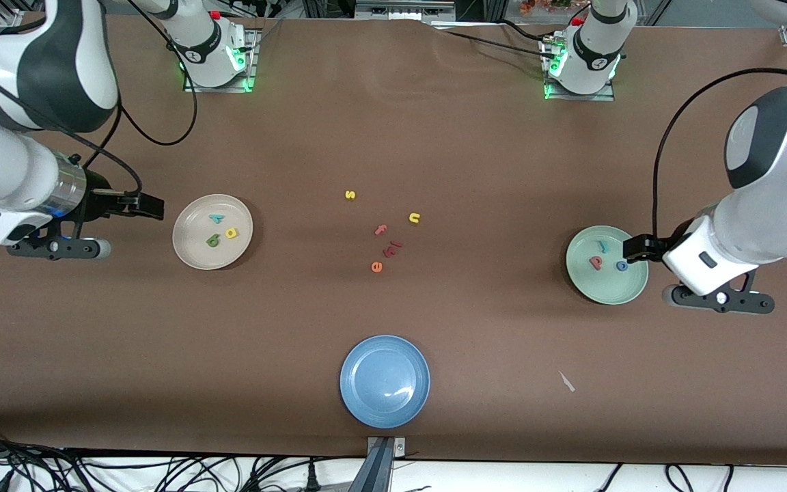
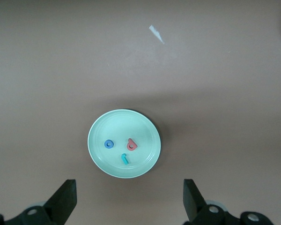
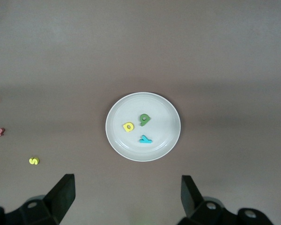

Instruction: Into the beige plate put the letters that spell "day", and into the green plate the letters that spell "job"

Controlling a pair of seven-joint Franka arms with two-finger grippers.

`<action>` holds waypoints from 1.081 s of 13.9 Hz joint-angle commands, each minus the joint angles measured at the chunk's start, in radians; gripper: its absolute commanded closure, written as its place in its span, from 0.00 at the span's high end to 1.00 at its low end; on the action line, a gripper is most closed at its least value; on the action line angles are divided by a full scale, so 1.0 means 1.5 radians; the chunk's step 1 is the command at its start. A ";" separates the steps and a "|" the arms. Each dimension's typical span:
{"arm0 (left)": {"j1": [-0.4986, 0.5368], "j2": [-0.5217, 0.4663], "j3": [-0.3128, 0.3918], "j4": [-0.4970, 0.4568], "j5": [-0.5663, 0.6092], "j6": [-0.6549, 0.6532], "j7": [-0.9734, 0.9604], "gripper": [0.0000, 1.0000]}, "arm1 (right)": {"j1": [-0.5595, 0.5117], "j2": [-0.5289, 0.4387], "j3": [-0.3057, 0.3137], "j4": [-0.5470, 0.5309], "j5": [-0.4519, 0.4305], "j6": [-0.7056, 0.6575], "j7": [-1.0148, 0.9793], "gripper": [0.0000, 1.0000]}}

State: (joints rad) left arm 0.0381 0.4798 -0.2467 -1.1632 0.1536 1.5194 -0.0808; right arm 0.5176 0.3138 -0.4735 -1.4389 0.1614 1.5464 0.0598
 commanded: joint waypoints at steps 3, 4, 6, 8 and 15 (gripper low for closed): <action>-0.015 -0.124 0.060 -0.169 -0.042 0.067 0.041 1.00 | -0.261 -0.113 0.279 -0.117 -0.057 0.079 -0.002 1.00; -0.004 -0.140 0.051 -0.198 -0.042 0.097 0.052 1.00 | -0.292 -0.146 0.302 -0.162 -0.058 0.107 -0.002 1.00; 0.040 -0.148 0.008 -0.220 -0.043 0.121 0.077 1.00 | -0.326 -0.192 0.318 -0.195 -0.059 0.120 -0.013 1.00; 0.008 -0.148 0.021 -0.217 -0.041 0.118 0.073 1.00 | -0.343 -0.233 0.339 -0.197 -0.097 0.112 -0.013 1.00; -0.054 -0.156 0.100 -0.227 -0.044 0.118 0.073 1.00 | -0.340 -0.231 0.344 -0.196 -0.100 0.111 -0.003 1.00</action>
State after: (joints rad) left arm -0.0393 0.2791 -0.1084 -1.4643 0.1160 1.6798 0.0055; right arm 0.0209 -0.0383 0.0268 -1.7306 0.0289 1.6838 0.0526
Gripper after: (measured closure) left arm 0.000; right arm 0.000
